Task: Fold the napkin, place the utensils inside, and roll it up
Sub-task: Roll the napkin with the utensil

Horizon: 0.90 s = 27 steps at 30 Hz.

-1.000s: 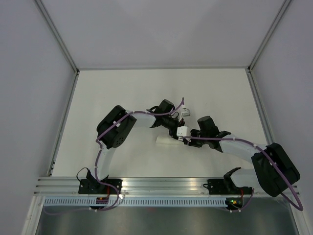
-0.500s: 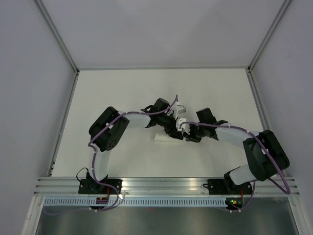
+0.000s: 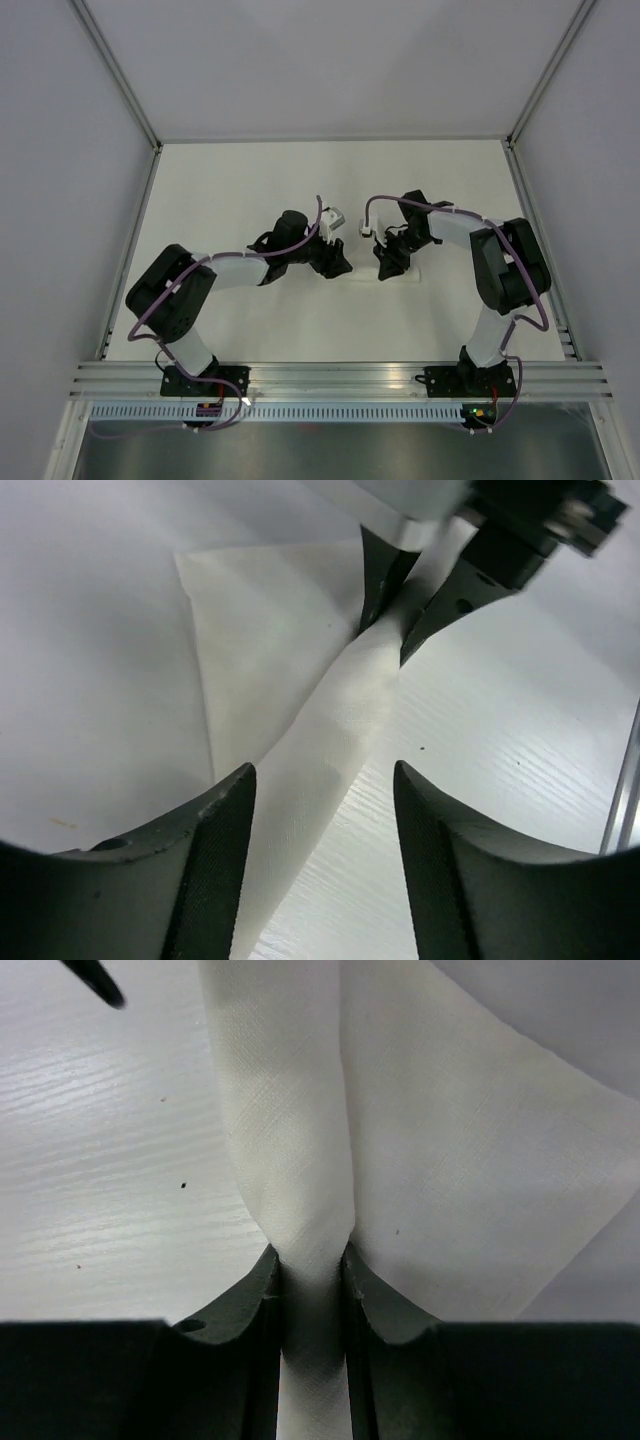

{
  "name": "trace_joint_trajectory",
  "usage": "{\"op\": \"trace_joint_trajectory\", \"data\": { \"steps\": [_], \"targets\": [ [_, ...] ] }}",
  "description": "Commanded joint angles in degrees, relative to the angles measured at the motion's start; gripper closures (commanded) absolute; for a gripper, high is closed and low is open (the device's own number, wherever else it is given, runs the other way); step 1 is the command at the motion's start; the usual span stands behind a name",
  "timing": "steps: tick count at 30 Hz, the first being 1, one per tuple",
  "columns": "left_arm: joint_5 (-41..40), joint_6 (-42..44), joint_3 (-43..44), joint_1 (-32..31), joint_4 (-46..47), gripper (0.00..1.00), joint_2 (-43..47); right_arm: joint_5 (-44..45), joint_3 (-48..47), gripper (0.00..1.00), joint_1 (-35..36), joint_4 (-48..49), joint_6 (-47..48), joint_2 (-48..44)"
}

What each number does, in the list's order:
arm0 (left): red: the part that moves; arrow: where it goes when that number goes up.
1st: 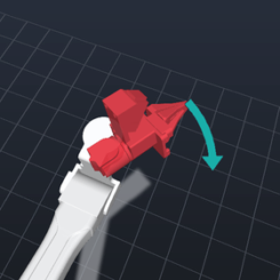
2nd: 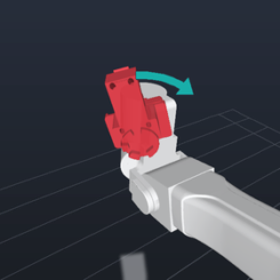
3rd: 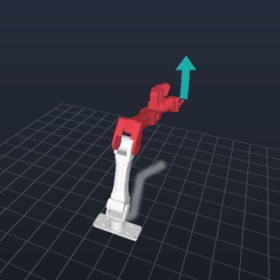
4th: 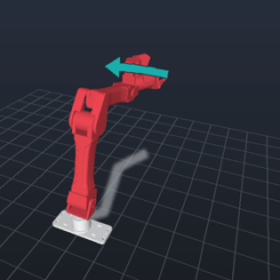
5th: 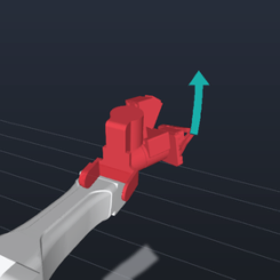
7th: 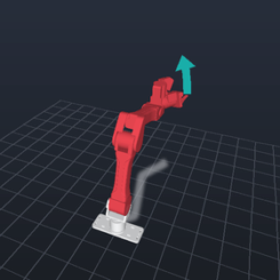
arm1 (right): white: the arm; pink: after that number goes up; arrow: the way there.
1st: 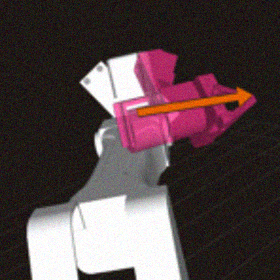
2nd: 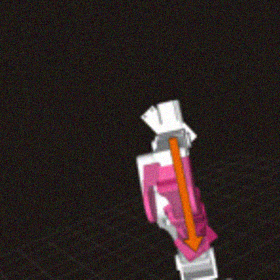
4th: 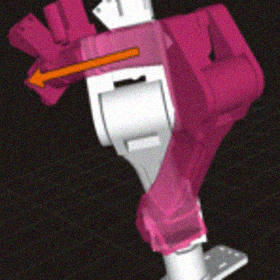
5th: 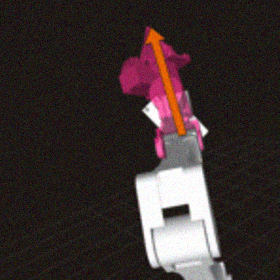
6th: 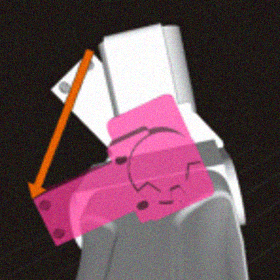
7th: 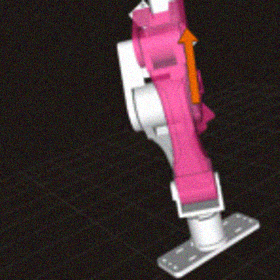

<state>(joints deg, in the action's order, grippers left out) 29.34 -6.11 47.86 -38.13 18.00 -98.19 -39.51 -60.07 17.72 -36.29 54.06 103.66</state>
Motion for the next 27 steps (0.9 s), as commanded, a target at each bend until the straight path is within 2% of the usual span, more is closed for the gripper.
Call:
{"op": "trace_joint_trajectory", "data": {
  "steps": [1,2,5,8,10,15,16,17,27],
  "targets": [
    [-5.6,-1.3,-6.3,-0.2,15.8,0.36,5.7,2.2,-2.7,0.96,-0.8,-7.8,2.9,6.6],
    [-6.0,-1.1,-7.5,-0.4,17.2,0.32,6.6,2.2,-4.0,0.96,-0.8,-8.7,2.8,7.3],
    [-8.7,1.3,-12.4,-1.6,24.0,0.31,9.5,2.2,-6.6,0.95,-0.9,-11.0,2.5,10.1],
    [-14.8,8.5,-15.3,-7.0,26.2,0.29,10.7,2.6,-8.8,0.95,-0.8,-13.2,2.5,13.0],
    [-19.9,15.9,-14.4,-10.0,25.2,0.24,10.2,2.9,-9.7,0.95,-0.9,-14.1,2.5,13.9],
    [-27.2,28.9,-7.7,-17.8,17.3,0.22,3.5,3.7,-11.3,0.95,-0.9,-15.3,2.2,16.2],
    [-28.5,32.1,-6.8,-18.6,16.1,0.07,2.6,3.7,-11.6,0.95,-0.9,-15.7,2.0,16.5],
    [-29.2,33.5,-5.7,-19.2,15.6,0.01,1.7,3.8,-12.2,0.95,-0.8,-16.0,1.8,16.8],
    [-36.9,45.0,-1.1,-21.1,9.5,0.0,-6.5,4.3,-15.6,0.95,-1.0,-19.3,2.4,19.4]
  ]
}}
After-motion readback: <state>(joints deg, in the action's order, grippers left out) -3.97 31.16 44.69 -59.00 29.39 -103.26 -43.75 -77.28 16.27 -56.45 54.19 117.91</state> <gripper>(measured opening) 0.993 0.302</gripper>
